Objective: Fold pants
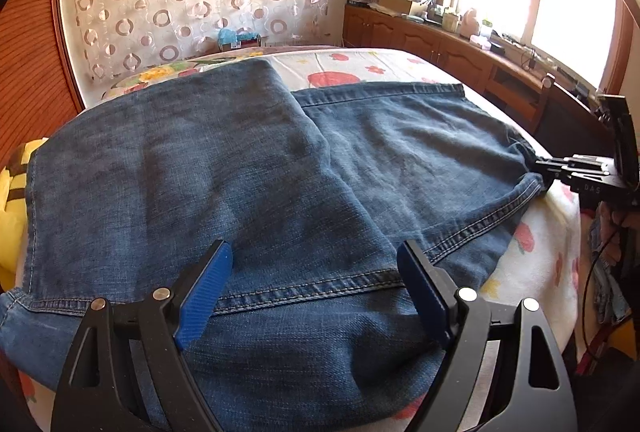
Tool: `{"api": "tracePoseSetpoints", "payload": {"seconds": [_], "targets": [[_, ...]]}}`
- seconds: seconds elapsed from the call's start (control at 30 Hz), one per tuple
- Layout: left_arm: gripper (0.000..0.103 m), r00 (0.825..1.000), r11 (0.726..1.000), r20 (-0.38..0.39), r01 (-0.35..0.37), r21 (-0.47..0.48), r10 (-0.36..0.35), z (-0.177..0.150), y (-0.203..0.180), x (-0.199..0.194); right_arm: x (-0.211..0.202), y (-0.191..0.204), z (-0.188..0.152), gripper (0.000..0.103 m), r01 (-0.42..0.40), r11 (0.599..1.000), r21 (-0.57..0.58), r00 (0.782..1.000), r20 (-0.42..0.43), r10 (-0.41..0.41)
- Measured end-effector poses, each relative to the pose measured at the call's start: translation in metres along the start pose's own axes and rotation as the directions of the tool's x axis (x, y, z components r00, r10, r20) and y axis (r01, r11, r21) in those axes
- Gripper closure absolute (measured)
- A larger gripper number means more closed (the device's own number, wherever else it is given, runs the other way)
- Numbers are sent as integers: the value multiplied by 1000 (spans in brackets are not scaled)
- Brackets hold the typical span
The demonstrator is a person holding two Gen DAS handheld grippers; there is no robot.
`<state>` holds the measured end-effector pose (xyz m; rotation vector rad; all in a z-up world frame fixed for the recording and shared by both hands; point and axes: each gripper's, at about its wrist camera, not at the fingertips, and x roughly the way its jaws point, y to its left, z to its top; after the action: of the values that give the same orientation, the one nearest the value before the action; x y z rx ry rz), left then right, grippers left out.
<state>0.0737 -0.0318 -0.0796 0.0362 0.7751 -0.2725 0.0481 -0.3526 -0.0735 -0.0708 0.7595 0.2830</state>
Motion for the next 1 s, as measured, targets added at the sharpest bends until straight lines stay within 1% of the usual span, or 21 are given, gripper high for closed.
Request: {"api": "tracePoseSetpoints", "payload": {"seconds": [0.1,0.17,0.33,0.43,0.53,0.67,0.8,0.97,1.0], "targets": [[18,1000,1000,12,-7,-4,7,2,1,-6,0,-4,2,86,-80,996,39,997,-10,80],[18,1000,1000,22,-13,-3,13,3,3,-10,-3,-1,5,86,-99,995,33,995,1,99],[18,998,1000,50,-25,-11,26,6,10,-22,-18,13,23,87,-159,987,0,986,58,158],[18,997,999,67,-35,-28,37,7,18,-28,-30,29,42,87,-209,977,-37,972,106,212],[18,995,997,80,-52,-51,56,7,29,-35,-40,55,63,87,-260,961,-97,951,147,272],[18,992,994,99,-75,-82,83,5,45,-44,-48,93,88,87,-312,931,-188,922,177,344],[18,986,987,114,-112,-119,126,-1,63,-55,-55,137,108,87,-378,884,-274,880,189,435],[18,978,975,120,-150,-164,171,-10,87,-68,-57,191,119,88,-464,807,-365,821,164,546],[18,977,972,120,-155,-174,177,-12,91,-70,-53,196,120,89,-472,799,-372,817,155,555]]}}
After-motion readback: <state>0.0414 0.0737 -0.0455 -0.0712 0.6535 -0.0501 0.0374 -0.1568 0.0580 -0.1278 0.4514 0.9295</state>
